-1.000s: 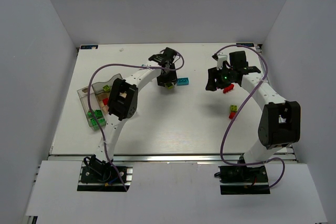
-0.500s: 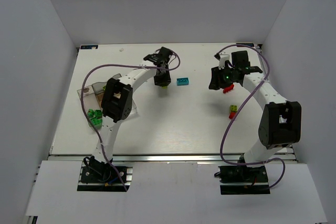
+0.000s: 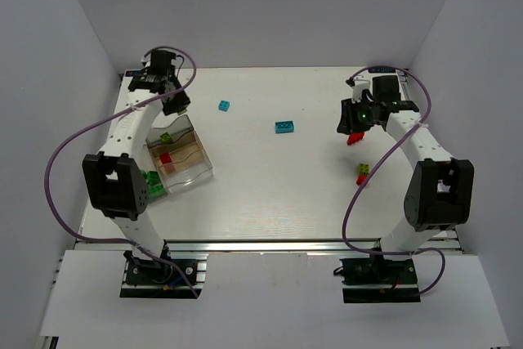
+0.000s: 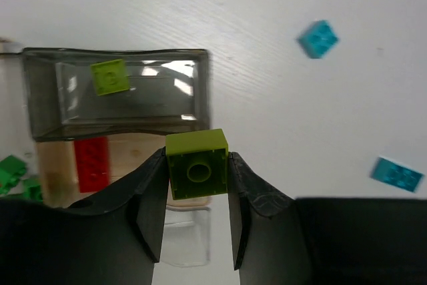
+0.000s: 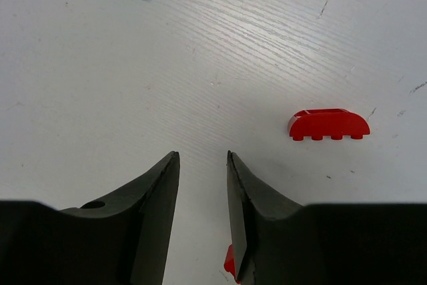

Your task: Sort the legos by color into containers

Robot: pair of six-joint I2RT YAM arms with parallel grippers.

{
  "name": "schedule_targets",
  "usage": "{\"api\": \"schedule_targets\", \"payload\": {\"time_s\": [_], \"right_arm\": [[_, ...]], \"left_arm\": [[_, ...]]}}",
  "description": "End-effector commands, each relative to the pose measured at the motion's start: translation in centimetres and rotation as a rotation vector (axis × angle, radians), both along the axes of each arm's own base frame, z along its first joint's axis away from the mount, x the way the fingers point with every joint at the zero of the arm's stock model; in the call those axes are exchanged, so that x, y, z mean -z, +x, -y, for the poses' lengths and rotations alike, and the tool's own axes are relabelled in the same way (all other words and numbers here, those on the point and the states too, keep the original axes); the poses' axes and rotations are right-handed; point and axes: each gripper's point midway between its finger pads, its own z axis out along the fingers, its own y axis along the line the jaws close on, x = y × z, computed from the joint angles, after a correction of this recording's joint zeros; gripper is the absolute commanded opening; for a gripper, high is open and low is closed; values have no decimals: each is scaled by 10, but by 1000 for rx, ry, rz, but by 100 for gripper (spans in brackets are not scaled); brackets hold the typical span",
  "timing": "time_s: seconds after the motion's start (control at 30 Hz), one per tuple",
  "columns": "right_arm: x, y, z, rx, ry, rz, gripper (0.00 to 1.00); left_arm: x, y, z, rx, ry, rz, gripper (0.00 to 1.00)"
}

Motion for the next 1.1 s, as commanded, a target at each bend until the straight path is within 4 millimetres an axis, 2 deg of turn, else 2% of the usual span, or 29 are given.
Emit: {"api": "schedule_targets", "payload": {"time_s": [0.0, 0.03, 0.1, 0.2, 0.27, 0.3, 0.37, 0.5, 0.53, 0.6, 0.67, 0.7, 0.77, 0.8, 0.97, 1.0, 1.03, 1.07], "right_arm": [[-17, 10, 2, -2, 6, 52, 41], [-17, 10, 3, -2, 5, 53, 42], [-18, 12, 5, -1, 1, 54, 45], [-19, 15, 5, -6, 2, 54, 52], [-20, 16, 7, -2, 0, 57, 57], [-21, 17, 6, -7, -1, 61, 58], [-20, 17, 8, -5, -6, 61, 59], [-18, 16, 11, -5, -14, 57, 60], [-18, 15, 13, -1, -15, 56, 60], [-18, 15, 14, -2, -19, 56, 60], [-16, 13, 15, -3, -20, 50, 62], [-18, 14, 17, -2, -25, 55, 64], [-18, 10, 18, -8, -30, 45, 64], [-18, 9, 21, -7, -36, 47, 64], [-14, -10, 31, -7, -58, 7, 64], [-13, -13, 32, -11, -65, -3, 64], [-12, -21, 33, -9, -71, -31, 64], [-11, -24, 45, 21, -77, -54, 64]], "left_arm": [[20, -24, -30, -28, 49, -71, 0], [20, -27, -38, -35, 64, -73, 0], [33, -33, -52, -60, 70, -104, 0], [45, -35, -64, -77, 69, -123, 0], [61, -38, -67, -81, 60, -151, 0], [67, -36, -70, -91, 57, -156, 0], [71, -32, -75, -103, 60, -153, 7], [80, -20, -81, -116, 46, -162, 10], [80, -17, -82, -116, 46, -161, 12], [79, -10, -82, -115, 45, -156, 24], [83, -8, -81, -114, 44, -167, 41], [84, -6, -81, -114, 42, -164, 57], [82, -4, -84, -118, 33, -155, 67], [81, -4, -83, -117, 31, -152, 69], [65, -4, -79, -105, 9, -107, 71], [62, -6, -77, -100, 3, -101, 70], [49, -6, -74, -93, -14, -67, 68], [43, -7, -71, -85, -26, -46, 65]]}}
